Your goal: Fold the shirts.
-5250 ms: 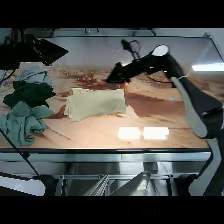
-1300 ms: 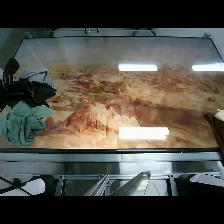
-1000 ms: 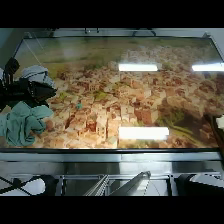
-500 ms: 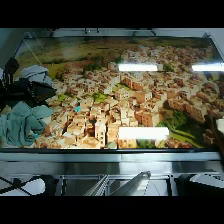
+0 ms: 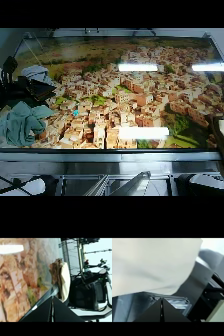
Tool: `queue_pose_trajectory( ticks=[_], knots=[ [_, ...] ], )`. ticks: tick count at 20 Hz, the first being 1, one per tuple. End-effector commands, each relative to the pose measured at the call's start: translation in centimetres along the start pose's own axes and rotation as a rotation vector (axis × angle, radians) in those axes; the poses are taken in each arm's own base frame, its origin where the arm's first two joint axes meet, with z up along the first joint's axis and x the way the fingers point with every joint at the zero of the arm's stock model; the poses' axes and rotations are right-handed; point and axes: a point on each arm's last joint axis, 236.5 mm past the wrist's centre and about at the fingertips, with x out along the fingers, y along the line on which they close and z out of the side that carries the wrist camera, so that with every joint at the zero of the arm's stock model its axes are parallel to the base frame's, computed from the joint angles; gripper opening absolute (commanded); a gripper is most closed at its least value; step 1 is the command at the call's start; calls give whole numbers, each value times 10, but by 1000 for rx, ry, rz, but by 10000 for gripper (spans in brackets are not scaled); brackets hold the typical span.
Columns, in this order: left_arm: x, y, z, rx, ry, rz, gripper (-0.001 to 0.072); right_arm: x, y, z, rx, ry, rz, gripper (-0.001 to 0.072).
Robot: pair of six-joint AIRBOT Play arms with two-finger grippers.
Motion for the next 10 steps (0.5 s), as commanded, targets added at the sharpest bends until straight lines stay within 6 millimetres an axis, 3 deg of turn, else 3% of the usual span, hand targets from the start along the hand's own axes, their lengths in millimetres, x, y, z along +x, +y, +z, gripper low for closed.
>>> queue_pose_trajectory(
  ticks=[1,3,5,6,8,10],
  knots=[
    [-4,-28,17,43,-51,-80,27,-23,94,-8,-202,-69,193,27],
    [-9,-36,29,103,-65,-46,19,-55,162,-29,-330,-132,381,26],
    [-10,-46,27,157,-66,-14,18,-90,222,-73,-478,-157,589,25],
    [-9,-40,18,163,-63,46,17,-102,244,-103,-551,-160,672,25],
    [-7,-26,-15,146,-36,134,18,-101,269,-172,-706,-142,766,26],
    [3,-17,-61,88,-21,143,19,-71,275,-244,-859,-108,772,27]
  ],
)
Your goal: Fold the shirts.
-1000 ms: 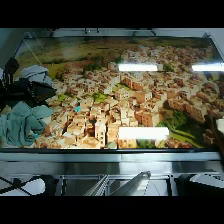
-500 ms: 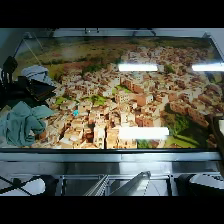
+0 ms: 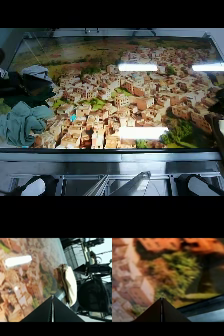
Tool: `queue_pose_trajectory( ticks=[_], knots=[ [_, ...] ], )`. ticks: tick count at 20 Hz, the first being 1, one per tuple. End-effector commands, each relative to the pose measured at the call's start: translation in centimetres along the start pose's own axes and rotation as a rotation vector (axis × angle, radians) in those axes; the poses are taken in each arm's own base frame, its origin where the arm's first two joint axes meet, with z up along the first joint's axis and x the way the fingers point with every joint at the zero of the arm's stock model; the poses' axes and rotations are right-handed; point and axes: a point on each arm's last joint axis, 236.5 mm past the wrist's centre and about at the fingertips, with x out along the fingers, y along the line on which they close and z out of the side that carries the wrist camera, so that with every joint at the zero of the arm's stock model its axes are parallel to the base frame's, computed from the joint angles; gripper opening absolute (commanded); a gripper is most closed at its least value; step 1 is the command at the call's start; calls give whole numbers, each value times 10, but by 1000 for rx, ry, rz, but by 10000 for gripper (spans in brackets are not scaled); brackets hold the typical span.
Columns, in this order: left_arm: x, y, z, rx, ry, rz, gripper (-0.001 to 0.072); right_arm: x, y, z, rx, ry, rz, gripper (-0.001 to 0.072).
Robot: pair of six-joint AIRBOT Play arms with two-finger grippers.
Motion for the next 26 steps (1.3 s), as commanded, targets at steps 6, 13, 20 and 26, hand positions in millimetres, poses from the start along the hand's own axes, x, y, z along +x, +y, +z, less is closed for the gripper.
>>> queue_pose_trajectory(
  ticks=[6,13,20,26],
  knots=[
    [32,40,-160,-217,8,90,20,113,92,-229,-403,198,271,28],
    [32,21,-176,-176,7,73,20,114,95,-234,-391,211,285,28],
    [30,13,-176,-133,-11,83,20,113,97,-235,-386,213,291,28],
    [30,10,-177,-129,-15,86,20,113,97,-235,-386,213,291,28]
  ],
)
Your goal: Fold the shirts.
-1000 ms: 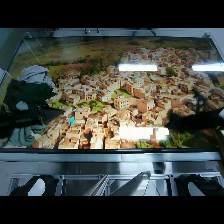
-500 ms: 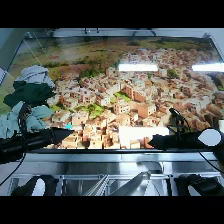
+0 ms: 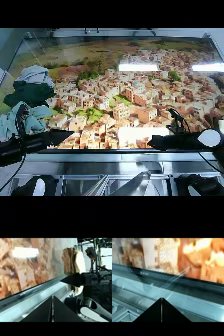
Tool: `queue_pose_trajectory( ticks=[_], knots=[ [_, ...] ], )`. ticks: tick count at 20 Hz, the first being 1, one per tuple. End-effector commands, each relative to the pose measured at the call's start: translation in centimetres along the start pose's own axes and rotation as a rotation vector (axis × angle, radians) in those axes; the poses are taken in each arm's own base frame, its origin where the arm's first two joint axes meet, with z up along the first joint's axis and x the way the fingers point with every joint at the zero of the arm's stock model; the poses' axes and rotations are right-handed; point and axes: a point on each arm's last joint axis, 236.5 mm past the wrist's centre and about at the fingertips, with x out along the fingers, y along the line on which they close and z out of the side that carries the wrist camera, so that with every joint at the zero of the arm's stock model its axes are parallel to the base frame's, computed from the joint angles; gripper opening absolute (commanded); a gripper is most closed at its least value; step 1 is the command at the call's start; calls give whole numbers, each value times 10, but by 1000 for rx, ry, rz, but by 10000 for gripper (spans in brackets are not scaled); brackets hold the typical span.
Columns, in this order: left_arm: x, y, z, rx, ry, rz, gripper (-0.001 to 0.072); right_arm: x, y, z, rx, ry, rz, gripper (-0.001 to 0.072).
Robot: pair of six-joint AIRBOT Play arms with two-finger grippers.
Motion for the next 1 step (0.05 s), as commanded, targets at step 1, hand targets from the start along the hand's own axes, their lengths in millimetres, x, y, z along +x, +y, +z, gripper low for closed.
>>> queue_pose_trajectory(
  ticks=[1],
  knots=[
    [0,-1,0,-6,-2,1,20,0,0,0,0,-1,1,28]
  ],
)
